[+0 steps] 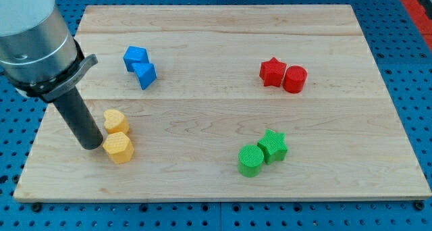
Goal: Move yellow heart slightly towards right
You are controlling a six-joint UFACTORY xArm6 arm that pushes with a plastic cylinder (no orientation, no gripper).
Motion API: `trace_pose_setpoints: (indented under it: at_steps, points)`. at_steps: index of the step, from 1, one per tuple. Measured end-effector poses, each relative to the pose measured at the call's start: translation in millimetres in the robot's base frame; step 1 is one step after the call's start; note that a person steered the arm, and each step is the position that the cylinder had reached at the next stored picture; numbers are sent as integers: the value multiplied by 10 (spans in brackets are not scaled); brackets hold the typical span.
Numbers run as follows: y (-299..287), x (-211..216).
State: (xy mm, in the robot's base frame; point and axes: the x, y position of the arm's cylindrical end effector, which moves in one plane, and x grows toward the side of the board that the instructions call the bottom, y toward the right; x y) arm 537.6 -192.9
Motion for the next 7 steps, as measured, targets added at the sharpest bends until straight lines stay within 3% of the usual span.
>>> trace_pose_setpoints:
  at_steps: [2,3,6,7]
  points:
    - [650,472]
    - [1501,446]
    - [1674,320]
    - [1669,-111]
